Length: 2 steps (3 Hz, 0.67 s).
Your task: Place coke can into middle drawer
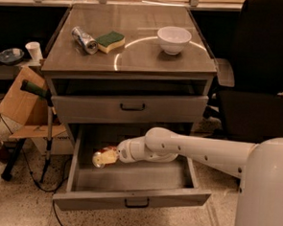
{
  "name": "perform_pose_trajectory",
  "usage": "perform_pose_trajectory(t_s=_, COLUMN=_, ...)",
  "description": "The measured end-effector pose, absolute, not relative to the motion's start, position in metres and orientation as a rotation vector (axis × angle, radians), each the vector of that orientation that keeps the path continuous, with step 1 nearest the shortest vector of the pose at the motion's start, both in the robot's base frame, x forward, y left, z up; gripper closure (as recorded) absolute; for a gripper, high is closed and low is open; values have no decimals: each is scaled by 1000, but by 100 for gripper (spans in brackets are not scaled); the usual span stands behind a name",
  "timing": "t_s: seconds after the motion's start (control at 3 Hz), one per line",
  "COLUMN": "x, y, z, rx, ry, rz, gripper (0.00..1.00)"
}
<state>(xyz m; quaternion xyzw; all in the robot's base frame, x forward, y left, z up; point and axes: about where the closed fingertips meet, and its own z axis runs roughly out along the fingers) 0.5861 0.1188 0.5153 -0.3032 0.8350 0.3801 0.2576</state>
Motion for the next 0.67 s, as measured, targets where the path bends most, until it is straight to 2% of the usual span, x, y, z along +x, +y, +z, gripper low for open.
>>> perform_pose_trajectory(t_s=0.33, x=586, y=119, z=515, rx=-822, ry=2264, rz=1031, gripper=0)
perform_pose_trajectory(t_s=0.67, x=586, y=119, z=515, rx=-822, ry=2264, rz=1031, gripper=0)
